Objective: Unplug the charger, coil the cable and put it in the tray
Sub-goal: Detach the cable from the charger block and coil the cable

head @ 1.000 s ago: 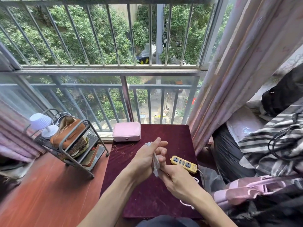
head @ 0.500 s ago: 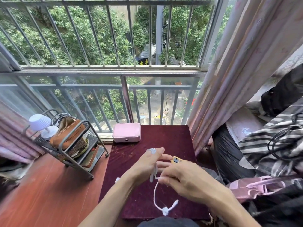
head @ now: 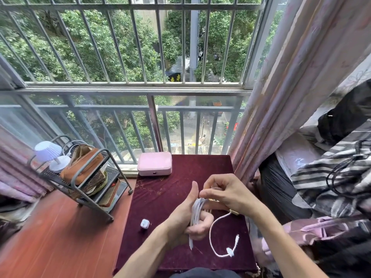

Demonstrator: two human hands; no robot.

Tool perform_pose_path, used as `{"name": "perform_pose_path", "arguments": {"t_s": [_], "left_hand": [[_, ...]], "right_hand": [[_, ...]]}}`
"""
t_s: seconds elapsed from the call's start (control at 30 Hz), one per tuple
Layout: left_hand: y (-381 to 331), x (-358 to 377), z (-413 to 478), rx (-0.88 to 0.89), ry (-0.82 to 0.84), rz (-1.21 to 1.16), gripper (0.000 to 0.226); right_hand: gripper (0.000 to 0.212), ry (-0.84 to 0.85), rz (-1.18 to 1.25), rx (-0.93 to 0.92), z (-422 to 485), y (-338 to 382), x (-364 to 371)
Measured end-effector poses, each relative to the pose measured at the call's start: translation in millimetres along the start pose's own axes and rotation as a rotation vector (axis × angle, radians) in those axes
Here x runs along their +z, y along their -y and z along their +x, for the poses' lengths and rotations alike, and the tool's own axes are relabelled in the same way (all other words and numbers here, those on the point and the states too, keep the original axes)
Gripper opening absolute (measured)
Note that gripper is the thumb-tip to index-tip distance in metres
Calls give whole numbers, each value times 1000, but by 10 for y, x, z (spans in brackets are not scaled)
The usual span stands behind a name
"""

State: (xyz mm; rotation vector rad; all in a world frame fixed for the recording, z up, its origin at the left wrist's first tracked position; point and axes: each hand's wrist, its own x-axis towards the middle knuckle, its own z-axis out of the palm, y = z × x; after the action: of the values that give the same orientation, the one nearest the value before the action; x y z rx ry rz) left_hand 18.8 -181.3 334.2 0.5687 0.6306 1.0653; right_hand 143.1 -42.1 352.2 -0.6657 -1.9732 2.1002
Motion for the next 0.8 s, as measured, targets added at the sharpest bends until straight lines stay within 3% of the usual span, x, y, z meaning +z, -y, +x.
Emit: {"name": "perform_pose_path", "arguments": {"t_s": [0.2, 0.37, 0.43, 0.53, 0.7, 0.77, 0.8], "left_hand": [[-46, 54, -101, -19, -69, 136, 44], [-119, 143, -120, 6, -50, -52, 23], [-149, 180, -115, 44, -66, -70, 29], [-203, 225, -94, 105, -83, -90, 40], [-269, 232, -19, 267, -149, -138, 19], [-284, 194, 11, 296, -226, -96, 19], [-284, 164, 22, 305, -275, -68, 19]], "right_hand": [[17, -32, 69, -18, 0, -116, 59], [49, -9, 359, -5, 23, -200, 160], [42, 3, 494, -27, 39, -251, 207], [10, -64, 591, 10, 71, -412, 285], [25, -193, 543, 83, 62, -667, 551], [15, -241, 391, 73, 34, -748, 659], [22, -261, 280, 61, 8, -795, 699]]}}
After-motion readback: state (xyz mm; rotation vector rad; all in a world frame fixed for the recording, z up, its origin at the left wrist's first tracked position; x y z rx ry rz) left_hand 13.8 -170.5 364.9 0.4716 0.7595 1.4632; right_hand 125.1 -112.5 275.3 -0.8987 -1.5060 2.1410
